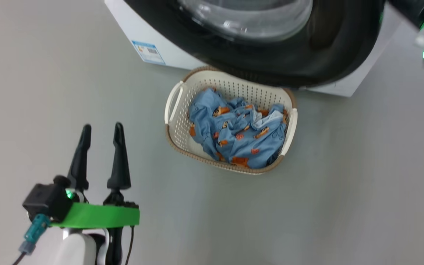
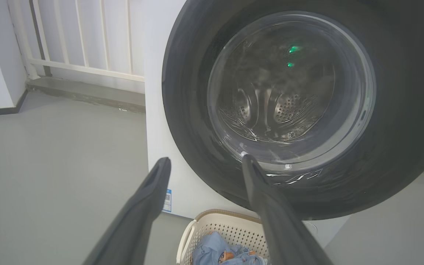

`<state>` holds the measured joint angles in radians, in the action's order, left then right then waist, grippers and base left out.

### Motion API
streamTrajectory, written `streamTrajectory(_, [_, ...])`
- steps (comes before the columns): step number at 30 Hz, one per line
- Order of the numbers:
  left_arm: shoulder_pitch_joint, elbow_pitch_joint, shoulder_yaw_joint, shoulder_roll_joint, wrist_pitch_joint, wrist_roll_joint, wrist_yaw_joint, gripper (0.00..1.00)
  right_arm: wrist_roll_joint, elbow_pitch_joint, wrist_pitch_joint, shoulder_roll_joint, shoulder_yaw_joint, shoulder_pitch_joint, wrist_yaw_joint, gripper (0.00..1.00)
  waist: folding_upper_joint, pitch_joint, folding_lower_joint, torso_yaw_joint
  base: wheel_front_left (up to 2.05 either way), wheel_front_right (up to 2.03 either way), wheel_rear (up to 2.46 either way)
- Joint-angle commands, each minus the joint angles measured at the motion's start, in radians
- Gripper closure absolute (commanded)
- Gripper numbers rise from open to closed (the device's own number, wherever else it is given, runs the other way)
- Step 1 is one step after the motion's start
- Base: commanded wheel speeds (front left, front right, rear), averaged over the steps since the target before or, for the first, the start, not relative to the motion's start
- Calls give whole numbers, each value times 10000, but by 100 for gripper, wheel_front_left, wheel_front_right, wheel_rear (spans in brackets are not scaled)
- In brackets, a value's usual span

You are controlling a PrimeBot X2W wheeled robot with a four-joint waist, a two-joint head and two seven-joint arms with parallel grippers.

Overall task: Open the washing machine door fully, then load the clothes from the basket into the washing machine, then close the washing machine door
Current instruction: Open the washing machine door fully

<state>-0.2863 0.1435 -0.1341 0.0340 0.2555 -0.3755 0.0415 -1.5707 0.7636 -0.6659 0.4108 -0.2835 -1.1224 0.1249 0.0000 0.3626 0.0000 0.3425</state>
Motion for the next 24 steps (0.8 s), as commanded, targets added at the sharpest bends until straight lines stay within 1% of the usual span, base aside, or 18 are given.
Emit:
streamTrajectory(1, [239, -75, 374, 162, 63, 61, 34, 0, -139, -390, -170, -255, -105, 507, 58, 100, 0, -494, 0, -4, 0, 0, 0])
streamTrajectory(10, [612, 558, 581, 162, 63, 180, 210, 0, -371, -1173, -143, -563, -102, 2049, 58, 100, 0, -1517, 0, 252, 0, 0, 0])
streamTrajectory(17, [891, 877, 753, 240, 63, 406, 353, 0, -538, -1648, -327, -855, -155, 2998, 58, 100, 0, -2262, 0, 712, 0, 0, 0])
streamTrajectory(24, [1161, 1224, 745, 431, 10, 385, 402, 0, -727, -2040, -500, -1076, -165, 4004, 58, 100, 0, -2850, 0, 1172, 0, 0, 0])
